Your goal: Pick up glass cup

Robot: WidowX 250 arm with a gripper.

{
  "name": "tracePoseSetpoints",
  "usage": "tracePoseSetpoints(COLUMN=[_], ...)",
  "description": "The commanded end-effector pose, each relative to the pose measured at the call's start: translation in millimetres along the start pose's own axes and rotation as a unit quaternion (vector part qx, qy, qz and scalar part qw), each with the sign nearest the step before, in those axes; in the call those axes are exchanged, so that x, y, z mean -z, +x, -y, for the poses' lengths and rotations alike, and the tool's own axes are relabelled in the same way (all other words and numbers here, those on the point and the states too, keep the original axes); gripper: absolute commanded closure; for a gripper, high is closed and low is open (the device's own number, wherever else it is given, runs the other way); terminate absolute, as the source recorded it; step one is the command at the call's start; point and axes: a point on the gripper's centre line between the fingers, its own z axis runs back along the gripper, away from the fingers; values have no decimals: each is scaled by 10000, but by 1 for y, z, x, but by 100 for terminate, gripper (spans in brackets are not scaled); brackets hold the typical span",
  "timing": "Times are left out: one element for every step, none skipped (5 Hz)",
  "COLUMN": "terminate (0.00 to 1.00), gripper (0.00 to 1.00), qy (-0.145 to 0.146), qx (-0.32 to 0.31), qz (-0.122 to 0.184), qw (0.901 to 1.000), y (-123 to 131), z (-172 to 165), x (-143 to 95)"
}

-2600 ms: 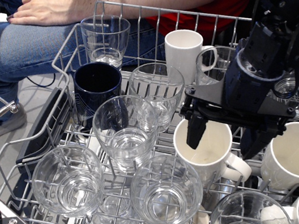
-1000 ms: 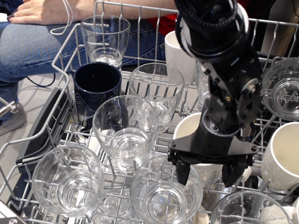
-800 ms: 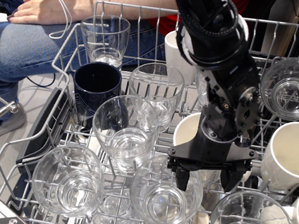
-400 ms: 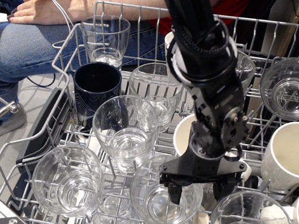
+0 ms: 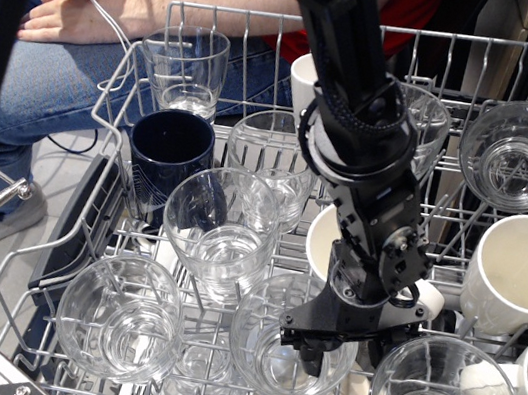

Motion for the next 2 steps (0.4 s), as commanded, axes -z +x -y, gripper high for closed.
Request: tracePoseSetpoints(terminate=[0,0], gripper=[100,100], qy=[-70,-31], qx=[-142,-142], qz=[26,32], qw=[9999,9999], y=[2,2], z=[10,11], x=[-5,-6])
